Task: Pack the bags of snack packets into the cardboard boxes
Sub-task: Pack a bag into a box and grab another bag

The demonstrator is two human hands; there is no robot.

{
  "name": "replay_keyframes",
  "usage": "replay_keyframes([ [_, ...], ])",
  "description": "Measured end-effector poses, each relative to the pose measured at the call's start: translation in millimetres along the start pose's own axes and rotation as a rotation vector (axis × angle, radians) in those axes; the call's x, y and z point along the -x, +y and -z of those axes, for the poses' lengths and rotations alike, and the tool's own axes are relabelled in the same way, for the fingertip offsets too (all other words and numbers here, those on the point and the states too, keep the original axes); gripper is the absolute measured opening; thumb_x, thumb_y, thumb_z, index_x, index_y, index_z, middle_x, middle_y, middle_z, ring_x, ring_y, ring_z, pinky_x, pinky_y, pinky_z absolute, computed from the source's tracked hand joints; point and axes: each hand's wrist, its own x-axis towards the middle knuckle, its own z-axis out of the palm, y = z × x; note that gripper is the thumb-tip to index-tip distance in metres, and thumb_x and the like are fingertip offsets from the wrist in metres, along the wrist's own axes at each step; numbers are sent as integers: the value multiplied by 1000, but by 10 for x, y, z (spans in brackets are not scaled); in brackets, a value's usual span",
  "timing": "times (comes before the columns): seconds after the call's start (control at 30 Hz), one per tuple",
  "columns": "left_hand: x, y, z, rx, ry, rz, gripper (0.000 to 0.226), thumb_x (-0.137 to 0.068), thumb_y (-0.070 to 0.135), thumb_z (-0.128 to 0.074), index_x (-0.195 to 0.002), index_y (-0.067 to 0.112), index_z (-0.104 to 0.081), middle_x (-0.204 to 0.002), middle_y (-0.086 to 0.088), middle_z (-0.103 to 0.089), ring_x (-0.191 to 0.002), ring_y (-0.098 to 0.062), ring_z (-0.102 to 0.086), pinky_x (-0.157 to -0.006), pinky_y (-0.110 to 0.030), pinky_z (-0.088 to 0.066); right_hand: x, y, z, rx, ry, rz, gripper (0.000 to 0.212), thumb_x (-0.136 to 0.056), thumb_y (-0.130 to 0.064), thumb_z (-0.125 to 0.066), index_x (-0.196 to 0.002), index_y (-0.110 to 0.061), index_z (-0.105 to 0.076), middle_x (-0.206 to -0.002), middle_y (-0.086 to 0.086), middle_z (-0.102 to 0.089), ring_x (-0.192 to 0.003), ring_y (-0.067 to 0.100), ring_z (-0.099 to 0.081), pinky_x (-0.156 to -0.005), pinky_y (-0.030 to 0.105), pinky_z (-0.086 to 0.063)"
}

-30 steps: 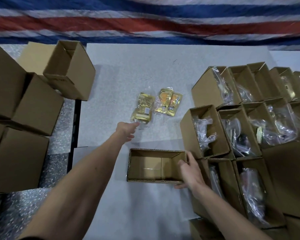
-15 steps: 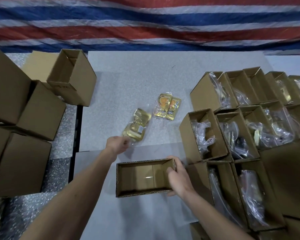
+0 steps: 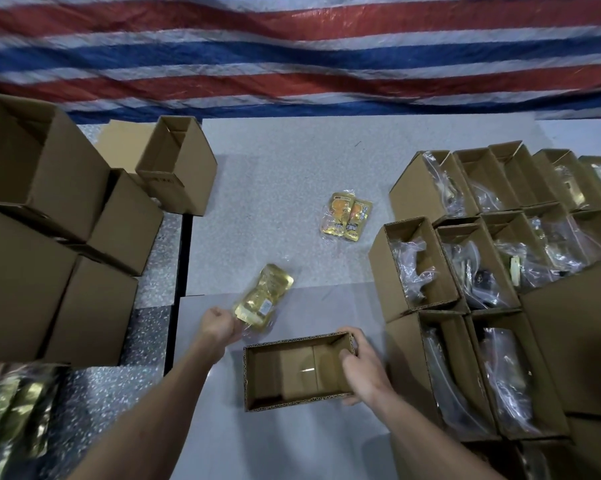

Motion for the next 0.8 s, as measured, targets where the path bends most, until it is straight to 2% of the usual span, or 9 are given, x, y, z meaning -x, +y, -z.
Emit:
replay_keyframes([
  [0.1,84,-244,102,-132,21,-59,14,-93,7,-61,-92,15,-50,-86,-16,-59,-57,-22,-52,-42,-25,-40,81,97,17,8,-15,-6,41,-96,-11,-41,-114,-46,-53,-107,-9,-56,-92,21,-62,-61,49,-62],
  [0.17,175,-385,164,-191,-24,-35,5,-94,9,-55,-95,14,-56,-92,-21,-62,-64,-26,-54,-45,-25,-44,123,165,31,17,-26,-10,42,-96,-10,-41,-115,-46,-53,-105,-10,-56,-93,23,-62,-61,46,-62],
  [0.27,294,-506,282,-494,-96,-17,41,-87,38,-44,-98,4,-65,-106,-21,-65,-87,-31,-59,-77,-36,-49,155,269,49,89,-18,53,40,-96,-9,-42,-114,-42,-54,-116,-9,-57,-76,18,-61,-57,24,-53],
  [0.37,415,-529,306,-833,-20,-115,69,-94,66,-37,-105,7,-72,-117,-22,-64,-108,-34,-60,-94,-40,-46,174,363,62,140,-18,93,37,-95,-8,-44,-111,-39,-57,-119,0,-60,-62,17,-55,-57,24,-45],
  [0.47,527,-468,190,-637,-116,-224,34,-84,49,-71,-72,17,-66,-67,1,-65,-76,-24,-64,-62,-25,-49,198,429,67,160,-17,107,37,-94,-9,-45,-110,-40,-57,-118,5,-62,-64,15,-54,-61,25,-45],
  [0.5,547,-445,146,-604,-149,-218,28,-78,40,-79,-73,19,-60,-67,5,-62,-73,-20,-62,-55,-24,-43,207,446,70,164,-15,104,38,-94,-9,-45,-109,-41,-57,-116,4,-62,-64,15,-55,-61,25,-46],
  [0.57,577,-417,94,-629,-238,-141,32,-73,32,-81,-79,22,-51,-79,3,-61,-73,-13,-57,-57,-25,-40,221,481,83,170,-23,99,38,-94,-9,-45,-106,-43,-57,-110,1,-61,-63,13,-55,-58,23,-46],
  [0.7,646,-363,100,-797,-521,-46,22,-57,44,-76,-65,26,-66,-88,-2,-64,-73,-12,-57,-65,-23,-45,234,570,115,183,-47,86,43,-92,-3,-45,-101,-43,-58,-88,0,-62,-52,13,-46,-52,24,-37],
  [0.8,733,-367,126,-816,-611,-79,16,-53,40,-76,-61,28,-68,-71,9,-60,-69,-10,-54,-56,-18,-42,246,640,116,178,-41,73,42,-91,-3,-45,-100,-42,-58,-74,1,-59,-49,14,-43,-51,25,-34],
])
